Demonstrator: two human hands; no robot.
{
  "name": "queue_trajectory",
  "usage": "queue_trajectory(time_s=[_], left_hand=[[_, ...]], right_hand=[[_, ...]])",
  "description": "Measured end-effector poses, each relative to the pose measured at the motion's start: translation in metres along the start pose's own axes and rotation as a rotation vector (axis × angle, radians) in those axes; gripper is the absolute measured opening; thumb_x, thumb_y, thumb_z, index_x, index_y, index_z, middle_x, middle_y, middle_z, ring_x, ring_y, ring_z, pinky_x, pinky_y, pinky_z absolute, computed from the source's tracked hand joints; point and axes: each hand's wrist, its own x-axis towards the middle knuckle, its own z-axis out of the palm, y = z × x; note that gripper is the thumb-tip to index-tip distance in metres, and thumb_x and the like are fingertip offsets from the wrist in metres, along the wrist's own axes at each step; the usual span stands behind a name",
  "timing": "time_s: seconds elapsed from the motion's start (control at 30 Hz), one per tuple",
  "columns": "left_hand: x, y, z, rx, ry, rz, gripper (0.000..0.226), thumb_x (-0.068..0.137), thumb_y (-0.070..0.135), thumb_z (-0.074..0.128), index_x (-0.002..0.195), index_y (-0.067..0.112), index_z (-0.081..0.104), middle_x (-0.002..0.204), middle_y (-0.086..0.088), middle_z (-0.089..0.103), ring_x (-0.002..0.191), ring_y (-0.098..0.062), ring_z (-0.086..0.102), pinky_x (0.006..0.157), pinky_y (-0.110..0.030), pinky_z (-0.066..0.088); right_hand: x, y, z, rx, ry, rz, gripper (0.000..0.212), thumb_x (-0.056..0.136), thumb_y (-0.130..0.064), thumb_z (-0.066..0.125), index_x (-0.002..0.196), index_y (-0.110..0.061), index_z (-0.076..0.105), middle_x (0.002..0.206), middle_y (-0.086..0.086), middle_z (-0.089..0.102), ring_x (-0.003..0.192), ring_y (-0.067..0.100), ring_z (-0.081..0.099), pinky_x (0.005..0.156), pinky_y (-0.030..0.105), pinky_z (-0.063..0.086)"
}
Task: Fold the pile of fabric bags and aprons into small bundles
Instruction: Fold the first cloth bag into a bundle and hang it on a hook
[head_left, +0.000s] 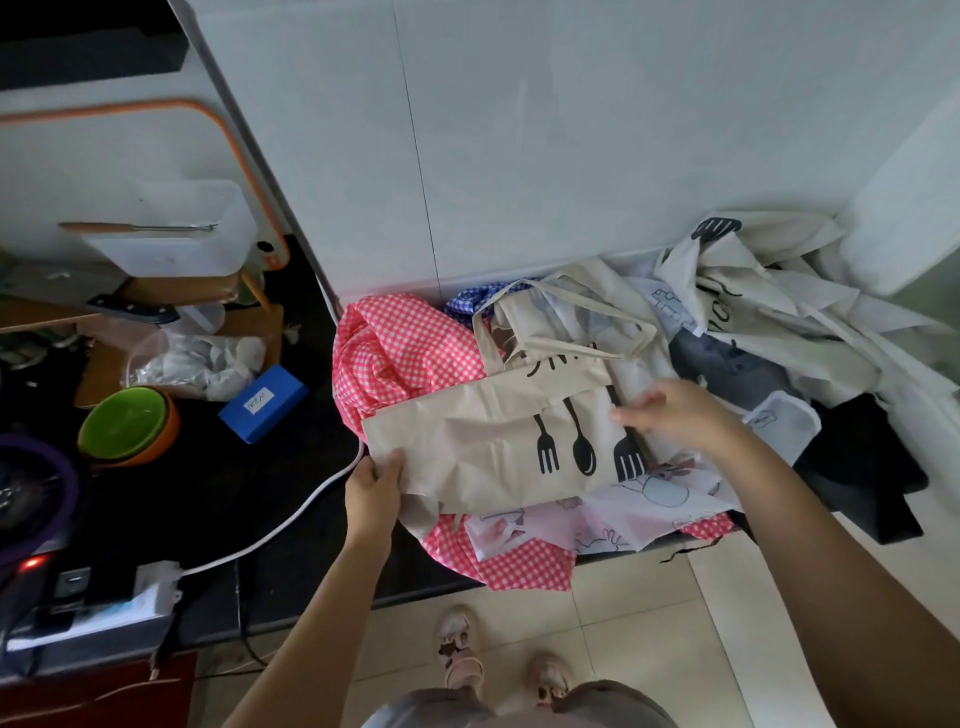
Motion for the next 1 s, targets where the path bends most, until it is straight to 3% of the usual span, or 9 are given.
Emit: queue_trajectory(time_s=[0.07, 0.13, 0.27, 0.43, 0.67, 0.77, 0.87, 0.93, 1.0], left_hand=[[-0.001, 0.000, 0.005, 0.018, 0.057, -0.004, 0.014, 0.097, 0.024, 0.051, 0.089, 0.016, 0.058, 0.090, -0.005, 0.063, 0.084, -0.022, 0.060, 0.073, -0.035, 0.051], [0.000, -0.001, 0.010, 0.071, 0.096, -0.039, 0.019, 0.097, 0.018, 0.044, 0.091, 0.005, 0.056, 0.083, -0.005, 0.057, 0.080, -0.022, 0.054, 0.063, -0.031, 0.044], [0.001, 0.001, 0.014, 0.166, 0.113, -0.026, 0.020, 0.096, 0.012, 0.039, 0.086, 0.001, 0.052, 0.076, -0.006, 0.051, 0.072, -0.020, 0.048, 0.055, -0.029, 0.038], [-0.002, 0.005, 0.002, 0.385, 0.095, 0.201, 0.028, 0.100, 0.020, 0.039, 0.082, 0.003, 0.052, 0.073, -0.005, 0.054, 0.066, -0.017, 0.050, 0.053, -0.027, 0.036], [-0.004, 0.001, -0.002, 0.498, 0.108, 0.358, 0.034, 0.098, 0.038, 0.046, 0.079, 0.009, 0.048, 0.069, 0.000, 0.053, 0.061, -0.015, 0.049, 0.051, -0.028, 0.035], [0.002, 0.000, -0.003, 0.333, 0.018, 0.201, 0.043, 0.092, 0.047, 0.055, 0.077, 0.006, 0.053, 0.069, -0.003, 0.056, 0.065, -0.020, 0.054, 0.056, -0.029, 0.043], [-0.002, 0.000, -0.007, 0.083, -0.261, -0.062, 0.044, 0.083, 0.048, 0.065, 0.098, 0.006, 0.066, 0.092, -0.005, 0.072, 0.085, -0.023, 0.070, 0.076, -0.036, 0.056], [-0.008, -0.005, -0.013, 0.021, -0.343, -0.101, 0.052, 0.075, 0.047, 0.070, 0.108, 0.006, 0.065, 0.102, -0.008, 0.072, 0.092, -0.025, 0.070, 0.083, -0.041, 0.057], [-0.015, -0.014, -0.021, 0.036, -0.298, -0.071, 0.057, 0.071, 0.048, 0.072, 0.110, 0.008, 0.063, 0.105, -0.009, 0.071, 0.093, -0.024, 0.070, 0.085, -0.041, 0.056]], right_hand=[[-0.013, 0.011, 0.006, 0.034, -0.070, 0.014, 0.037, 0.076, -0.039, 0.077, 0.096, -0.013, 0.060, 0.093, 0.001, 0.064, 0.087, 0.016, 0.060, 0.069, 0.025, 0.044], [-0.020, 0.023, 0.017, 0.165, -0.110, 0.016, 0.028, 0.078, -0.023, 0.077, 0.093, -0.002, 0.065, 0.076, 0.007, 0.064, 0.063, 0.014, 0.055, 0.055, 0.021, 0.041], [-0.023, 0.040, 0.033, 0.322, -0.058, 0.025, 0.012, 0.093, -0.010, 0.059, 0.094, 0.003, 0.057, 0.053, 0.002, 0.041, 0.036, 0.007, 0.034, 0.038, 0.019, 0.028], [-0.021, 0.046, 0.025, 0.247, -0.093, -0.024, 0.017, 0.098, -0.014, 0.050, 0.082, -0.014, 0.048, 0.040, -0.008, 0.040, 0.033, 0.005, 0.032, 0.038, 0.018, 0.027], [-0.013, 0.051, 0.034, 0.121, -0.034, -0.055, 0.012, 0.096, -0.016, 0.054, 0.085, -0.015, 0.049, 0.067, 0.000, 0.050, 0.046, 0.012, 0.045, 0.047, 0.021, 0.035], [-0.013, 0.057, 0.037, 0.164, 0.037, -0.040, 0.009, 0.095, -0.014, 0.056, 0.089, -0.008, 0.052, 0.066, 0.002, 0.051, 0.049, 0.014, 0.046, 0.050, 0.023, 0.037], [-0.011, 0.063, 0.040, 0.202, 0.138, 0.000, 0.011, 0.095, -0.013, 0.056, 0.089, -0.004, 0.052, 0.064, 0.003, 0.048, 0.055, 0.016, 0.044, 0.058, 0.028, 0.038], [-0.012, 0.065, 0.042, 0.241, 0.170, 0.016, 0.010, 0.095, -0.015, 0.055, 0.093, -0.005, 0.052, 0.066, 0.003, 0.048, 0.056, 0.016, 0.046, 0.055, 0.027, 0.037], [-0.013, 0.066, 0.044, 0.279, 0.182, 0.021, 0.009, 0.096, -0.016, 0.054, 0.096, -0.007, 0.052, 0.068, 0.001, 0.050, 0.053, 0.016, 0.050, 0.052, 0.026, 0.036]])
